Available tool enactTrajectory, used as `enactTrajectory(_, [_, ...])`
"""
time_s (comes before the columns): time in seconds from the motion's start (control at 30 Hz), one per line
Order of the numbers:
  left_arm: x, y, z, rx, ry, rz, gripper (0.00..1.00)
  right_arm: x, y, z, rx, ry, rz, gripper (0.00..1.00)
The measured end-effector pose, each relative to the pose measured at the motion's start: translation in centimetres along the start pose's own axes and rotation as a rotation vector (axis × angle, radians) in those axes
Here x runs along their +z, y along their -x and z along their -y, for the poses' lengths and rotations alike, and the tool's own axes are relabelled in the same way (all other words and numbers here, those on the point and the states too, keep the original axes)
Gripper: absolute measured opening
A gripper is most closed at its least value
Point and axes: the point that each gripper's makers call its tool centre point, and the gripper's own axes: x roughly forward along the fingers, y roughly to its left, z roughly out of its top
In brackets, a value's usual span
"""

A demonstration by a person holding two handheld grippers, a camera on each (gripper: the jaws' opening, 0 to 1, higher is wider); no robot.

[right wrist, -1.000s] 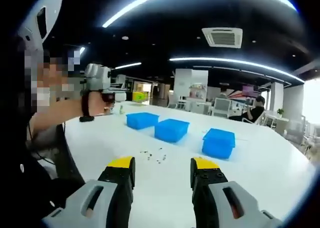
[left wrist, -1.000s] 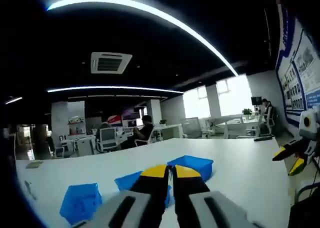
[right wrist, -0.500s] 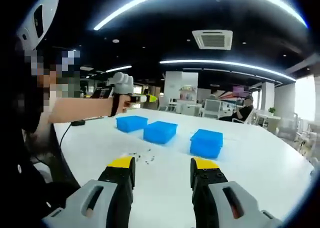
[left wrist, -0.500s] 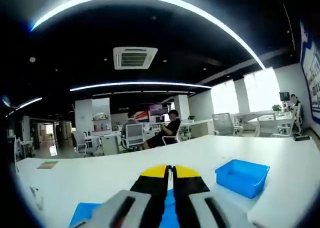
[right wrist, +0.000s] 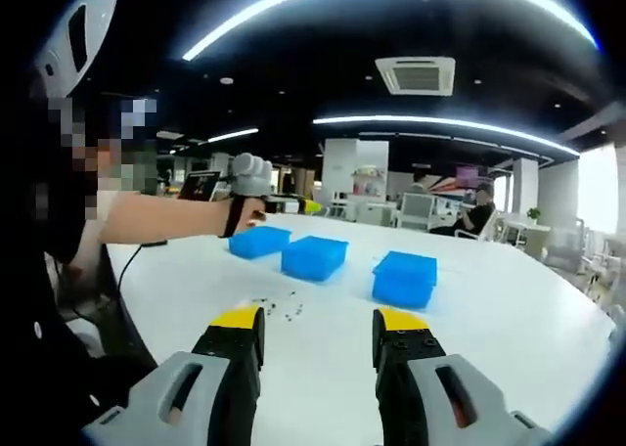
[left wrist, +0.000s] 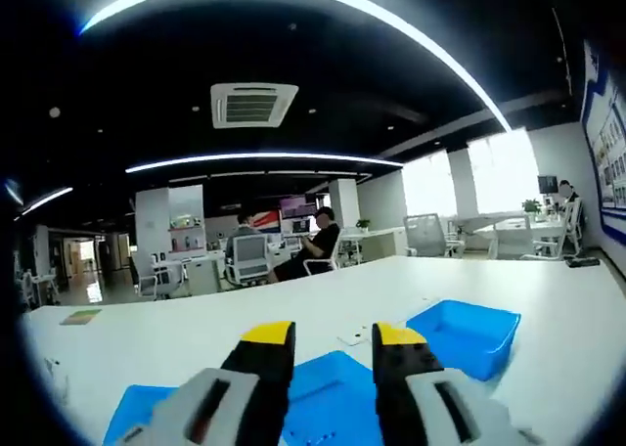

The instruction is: Pick up the resistors one by one and place each resistor into its matching bin, sorting the parts by color and model until every resistor is separated into the correct bin for its type

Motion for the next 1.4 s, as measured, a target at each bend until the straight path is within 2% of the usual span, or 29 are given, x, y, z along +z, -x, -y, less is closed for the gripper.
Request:
enactTrajectory(0.03, [0.1, 0.3, 0.1, -0.001, 0.018, 0.008, 0.45, -0.1, -0.1, -0.1, 0.002, 0.002, -0.002, 0.46])
enactTrajectory(0.07, [0.4, 0.8, 0.2, -0.006, 0.037, 0.034, 0.48, -0.1, -0.2, -0.2, 0.004, 0.004, -0.004, 0.46])
enactTrajectory(0.1, [0.3, 1.3, 0.3, -0.016, 0.043, 0.035, 0.49, -0.1, -0.3, -0.3, 0.009, 0.006, -0.005, 0.46])
enactTrajectory(0.17, [0.1, 2.3, 0.7, -0.019, 0.046, 0.028, 0.5, -0.1, -0.5, -0.4, 0.013, 0.005, -0.005, 0.46])
enactTrajectory(0.3, [0.0, 5.8, 2.1, -0.056, 0.041, 0.044, 0.51, 0.1, -1.0, -0.7, 0.031, 0.008, -0.003, 0.46])
enactTrajectory(0.4, [-0.1, 8.9, 2.6, -0.056, 0.043, 0.038, 0.46, 0.2, -1.3, -0.8, 0.042, 0.016, -0.003, 0.46])
enactTrajectory(0.5, [-0.2, 12.3, 3.6, -0.096, 0.082, 0.043, 0.48, 0.4, -1.5, -0.9, 0.056, 0.034, 0.005, 0.46])
enactTrajectory(0.53, [0.0, 13.4, 4.1, -0.114, 0.091, 0.066, 0.48, 0.4, -1.7, -0.9, 0.063, 0.041, 0.007, 0.46])
enactTrajectory(0.57, [-0.1, 15.0, 4.4, -0.121, 0.088, 0.063, 0.48, 0.4, -1.8, -1.0, 0.068, 0.043, 0.006, 0.46])
enactTrajectory(0.6, [0.0, 15.3, 4.5, -0.124, 0.087, 0.065, 0.48, 0.4, -1.9, -1.0, 0.076, 0.045, 0.002, 0.46])
enactTrajectory(0.7, [-0.2, 19.0, 5.7, -0.18, 0.023, 0.067, 0.51, 0.3, -2.1, -1.1, 0.088, 0.052, -0.004, 0.46])
enactTrajectory(0.83, [-0.9, 22.7, 5.7, -0.191, 0.078, 0.062, 0.54, 0.5, -2.3, -1.4, 0.105, 0.051, -0.003, 0.46])
enactTrajectory(0.93, [-2.0, 24.8, 5.0, -0.162, 0.067, 0.036, 0.54, 0.4, -2.3, -1.5, 0.113, 0.054, -0.008, 0.46])
enactTrajectory(1.07, [-3.1, 26.3, 4.3, -0.145, 0.085, 0.004, 0.55, 0.4, -2.2, -1.6, 0.119, 0.055, -0.009, 0.46])
enactTrajectory(1.17, [-3.4, 26.3, 4.5, -0.157, 0.075, -0.019, 0.56, 0.3, -2.1, -1.6, 0.12, 0.054, -0.008, 0.46])
enactTrajectory(1.2, [-3.9, 26.2, 4.7, -0.176, 0.069, -0.058, 0.57, 0.3, -2.1, -1.6, 0.121, 0.052, -0.009, 0.46])
enactTrajectory(1.3, [-4.8, 25.5, 4.5, -0.172, 0.062, -0.148, 0.55, 0.1, -2.0, -1.6, 0.121, 0.048, -0.01, 0.46])
enactTrajectory(1.4, [-5.2, 24.5, 5.3, -0.221, 0.095, -0.206, 0.55, 0.0, -1.9, -1.5, 0.121, 0.044, -0.01, 0.46])
